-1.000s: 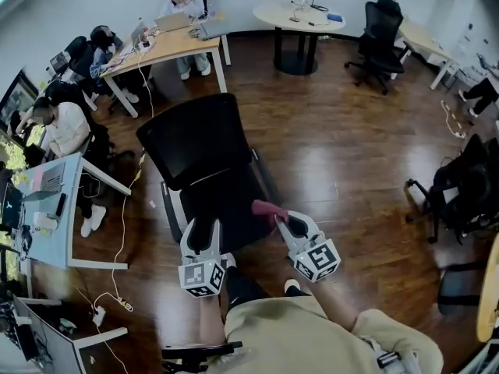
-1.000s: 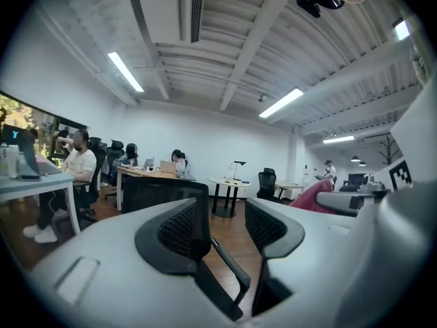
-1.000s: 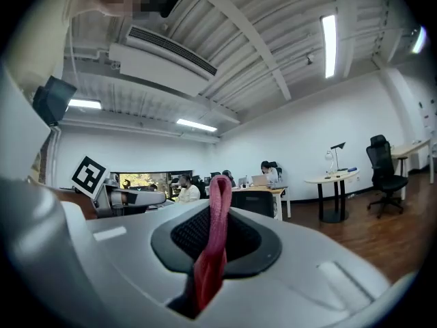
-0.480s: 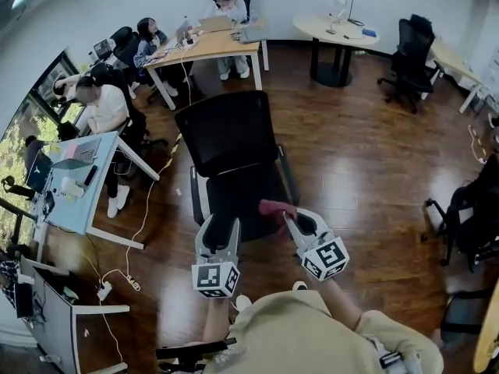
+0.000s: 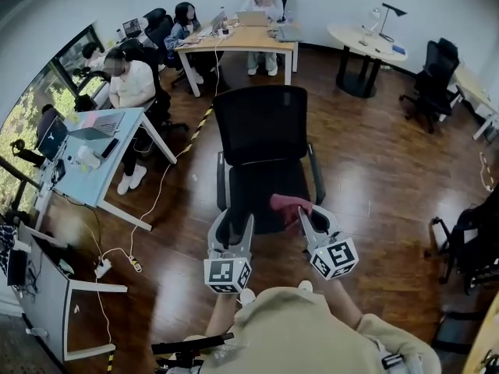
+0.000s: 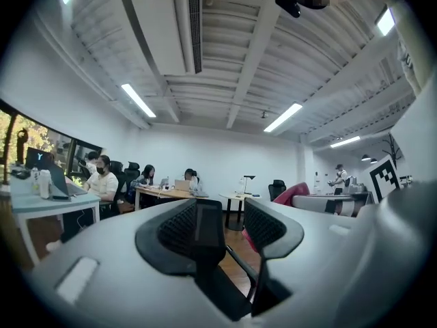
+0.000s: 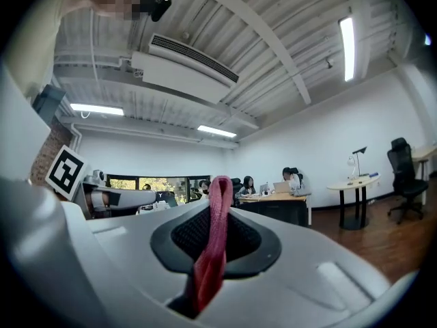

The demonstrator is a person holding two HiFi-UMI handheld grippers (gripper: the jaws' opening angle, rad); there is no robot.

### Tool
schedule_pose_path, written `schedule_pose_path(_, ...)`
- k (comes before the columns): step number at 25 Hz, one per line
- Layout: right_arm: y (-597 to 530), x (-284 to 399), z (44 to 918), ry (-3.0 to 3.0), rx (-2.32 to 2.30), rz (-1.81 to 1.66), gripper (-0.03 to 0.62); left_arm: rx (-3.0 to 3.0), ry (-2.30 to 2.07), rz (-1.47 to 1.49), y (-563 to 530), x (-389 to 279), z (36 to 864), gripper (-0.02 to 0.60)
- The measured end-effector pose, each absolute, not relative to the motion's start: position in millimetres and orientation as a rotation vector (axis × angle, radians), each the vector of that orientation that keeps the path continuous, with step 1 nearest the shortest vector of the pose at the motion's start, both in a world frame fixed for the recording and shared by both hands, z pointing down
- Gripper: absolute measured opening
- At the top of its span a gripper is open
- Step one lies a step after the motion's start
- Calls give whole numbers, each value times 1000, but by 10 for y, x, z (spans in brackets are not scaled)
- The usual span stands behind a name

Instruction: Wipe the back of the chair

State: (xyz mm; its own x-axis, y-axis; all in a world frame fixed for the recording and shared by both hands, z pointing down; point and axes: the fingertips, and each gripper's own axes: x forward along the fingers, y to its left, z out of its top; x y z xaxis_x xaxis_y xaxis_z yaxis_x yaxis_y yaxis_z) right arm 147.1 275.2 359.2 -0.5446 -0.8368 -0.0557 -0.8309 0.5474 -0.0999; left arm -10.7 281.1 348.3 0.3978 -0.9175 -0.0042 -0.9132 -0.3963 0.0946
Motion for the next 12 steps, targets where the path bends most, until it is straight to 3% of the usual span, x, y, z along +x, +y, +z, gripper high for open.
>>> schedule_pose_path(12,2888,1206,3778,2717,-1454,-177,25,2486,-1670,-74,3070,-536,3728,204)
